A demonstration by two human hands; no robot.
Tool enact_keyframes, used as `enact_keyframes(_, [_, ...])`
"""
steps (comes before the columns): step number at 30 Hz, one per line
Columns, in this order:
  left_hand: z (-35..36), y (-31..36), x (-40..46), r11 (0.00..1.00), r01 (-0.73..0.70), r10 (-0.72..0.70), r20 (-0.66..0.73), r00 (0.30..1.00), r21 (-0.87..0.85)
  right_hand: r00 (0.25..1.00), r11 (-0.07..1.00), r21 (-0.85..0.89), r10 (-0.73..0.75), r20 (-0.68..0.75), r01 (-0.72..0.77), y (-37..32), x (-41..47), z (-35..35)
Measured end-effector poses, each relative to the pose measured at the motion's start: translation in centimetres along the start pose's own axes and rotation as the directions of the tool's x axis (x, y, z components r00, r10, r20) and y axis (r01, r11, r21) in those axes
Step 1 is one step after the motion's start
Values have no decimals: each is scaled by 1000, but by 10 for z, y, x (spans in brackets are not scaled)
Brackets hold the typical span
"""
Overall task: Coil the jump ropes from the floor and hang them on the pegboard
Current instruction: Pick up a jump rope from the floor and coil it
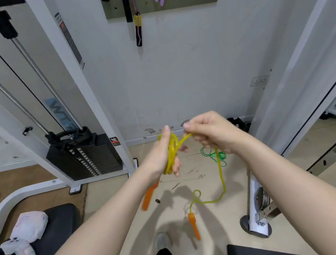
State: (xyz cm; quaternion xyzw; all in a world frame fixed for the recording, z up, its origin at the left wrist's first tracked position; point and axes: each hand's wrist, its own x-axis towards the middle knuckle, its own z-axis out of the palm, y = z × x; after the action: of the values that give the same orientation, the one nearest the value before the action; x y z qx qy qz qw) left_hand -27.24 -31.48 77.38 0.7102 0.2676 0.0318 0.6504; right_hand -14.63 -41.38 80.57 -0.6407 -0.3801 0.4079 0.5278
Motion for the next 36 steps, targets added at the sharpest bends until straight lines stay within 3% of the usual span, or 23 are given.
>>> enact_keyframes(2, [6, 8, -5, 995, 92, -72, 355, 932, -38, 990, 998, -44, -59, -129, 54, 3, 6, -5])
enact_keyframes(4, [11, 16, -10, 980, 89, 48, 645, 762, -178, 977, 991, -90, -115, -182, 100, 9, 9, 2])
enact_keyframes(6, [8, 26, -8, 915, 123, 223, 736, 639, -385, 969, 995, -33, -101, -225, 96, 16, 12, 8])
enact_keyframes(8, [-3, 35, -1, 838, 120, 361, 706, 609, -532, 980, 1000, 11, -5, -199, 7, 28, 11, 8])
enact_keyframes(10, [-14, 44, 1, 721, 114, 458, 594, 661, -684, 994, 993, -75, 84, -76, -89, 44, 5, 5])
enact_keyframes(13, [-26, 51, 4, 606, -74, 310, 150, 939, -792, 976, 978, -24, 210, 51, -209, 65, -9, -1])
enact_keyframes(15, [-32, 44, 16, 647, -222, 202, -116, 972, -730, 974, 976, 38, 209, 92, -213, 64, -16, -3])
enact_keyframes(17, [-32, 32, 29, 790, -224, 96, -247, 964, -570, 971, 983, -36, 186, 149, -183, 52, -18, -2])
enact_keyframes(20, [-24, 4, 35, 964, -89, 36, -210, 977, -251, 945, 964, -243, 176, 277, -108, 20, -16, 5])
enact_keyframes(22, [-16, -8, 25, 996, -90, 89, 13, 996, 31, 979, 902, -425, 21, 204, 69, 2, -8, 5])
enact_keyframes(24, [-8, -7, 15, 985, -45, 0, 265, 964, 164, 980, 808, -559, -190, 51, 186, -5, 1, -1])
enact_keyframes(26, [-8, -1, 11, 985, 54, -124, 461, 879, 162, 969, 838, -511, -243, -34, 192, -2, 7, -8])
enact_keyframes(27, [-12, 2, 10, 994, 85, -113, 572, 813, 75, 974, 887, -425, -221, -50, 180, 1, 7, -10])
enact_keyframes(28, [-16, 6, 7, 994, 92, -25, 675, 737, -64, 980, 936, -315, -187, -63, 158, 5, 7, -11])
enact_keyframes(30, [-26, 13, 5, 941, 71, 217, 753, 621, -330, 994, 986, -148, -91, -65, 81, 17, 6, -10])
enact_keyframes(31, [-30, 18, 2, 896, 54, 317, 721, 616, -440, 998, 990, -139, -41, -42, 35, 24, 4, -7])
enact_keyframes(32, [-31, 26, -2, 842, 28, 383, 633, 672, -539, 1000, 989, -148, 3, 1, -3, 33, 2, -2])
enact_keyframes(33, [-31, 31, -2, 790, -10, 395, 496, 773, -613, 998, 988, -149, 50, 43, -43, 43, 0, 3])
enact_keyframes(35, [-32, 31, 8, 718, -122, 294, 140, 945, -685, 980, 982, -111, 163, 112, -150, 57, -4, 16])
enact_keyframes(36, [-33, 27, 14, 695, -165, 219, -13, 976, -700, 960, 968, -129, 233, 158, -214, 60, -7, 21])
